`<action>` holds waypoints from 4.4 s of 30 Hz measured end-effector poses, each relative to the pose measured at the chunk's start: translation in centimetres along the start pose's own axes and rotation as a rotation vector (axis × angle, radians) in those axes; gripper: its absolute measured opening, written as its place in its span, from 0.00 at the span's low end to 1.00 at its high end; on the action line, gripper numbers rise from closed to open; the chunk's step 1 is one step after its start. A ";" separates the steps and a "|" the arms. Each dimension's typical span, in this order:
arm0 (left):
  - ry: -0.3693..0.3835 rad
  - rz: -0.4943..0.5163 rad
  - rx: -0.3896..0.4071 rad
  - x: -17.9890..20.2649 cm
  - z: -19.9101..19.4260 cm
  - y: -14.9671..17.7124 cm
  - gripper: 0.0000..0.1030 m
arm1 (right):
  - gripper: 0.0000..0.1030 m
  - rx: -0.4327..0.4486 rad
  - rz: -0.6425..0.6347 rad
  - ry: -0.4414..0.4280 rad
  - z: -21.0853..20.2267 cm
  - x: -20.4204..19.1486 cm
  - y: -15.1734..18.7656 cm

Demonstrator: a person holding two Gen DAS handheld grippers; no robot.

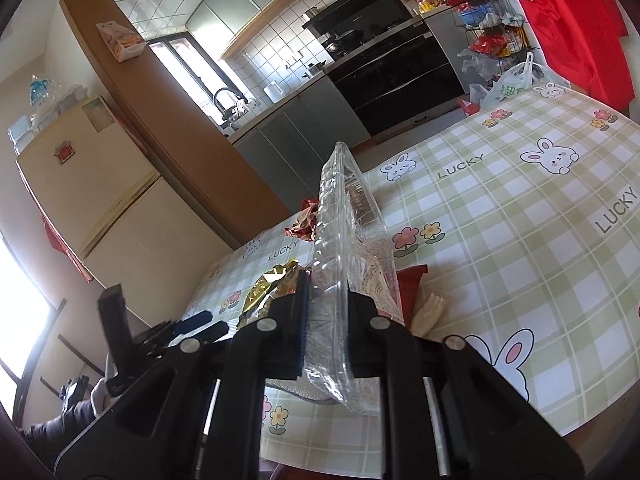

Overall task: Collect trash
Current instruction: 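Grasp the gold foil bag with the left tool while the right tool holds the tray, then carry the gold foil bag into the pink bucket and open the left tool while the right holds the tray, then lower the cling-wrapped clear tray into the pink bucket and open the right tool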

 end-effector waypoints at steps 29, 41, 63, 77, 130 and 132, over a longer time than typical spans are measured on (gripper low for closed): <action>0.056 0.054 -0.008 -0.6 3.5 -0.8 0.09 | 0.16 -0.016 0.036 -0.009 0.8 1.3 0.1; 0.059 -0.089 0.143 -4.0 -5.6 -2.5 0.09 | 0.16 0.008 0.003 -0.034 -0.6 -1.9 -0.1; 0.192 -0.197 0.221 -1.3 -22.9 5.3 0.09 | 0.16 0.057 -0.077 -0.106 -7.4 -12.9 2.6; 0.291 -0.245 0.010 4.8 -23.4 14.6 0.09 | 0.16 0.051 -0.131 -0.113 -10.8 -16.8 5.2; -0.058 -0.480 0.233 -6.0 -29.4 11.7 0.94 | 0.39 -0.201 -0.094 -0.091 -5.9 -16.7 12.3; -0.057 -0.485 0.230 -6.1 -29.3 11.8 0.94 | 0.46 -0.205 -0.117 -0.088 -5.8 -17.1 12.4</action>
Point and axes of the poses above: each gripper's, at about its wrist camera, not at the fingertips, and z roughly the way its jaws point, x to its right, y to its underside, the point moved 3 cm from there along z, roughly the way its jaws point, and after that the axes turned 15 degrees about -y, right-handed, at the moved point
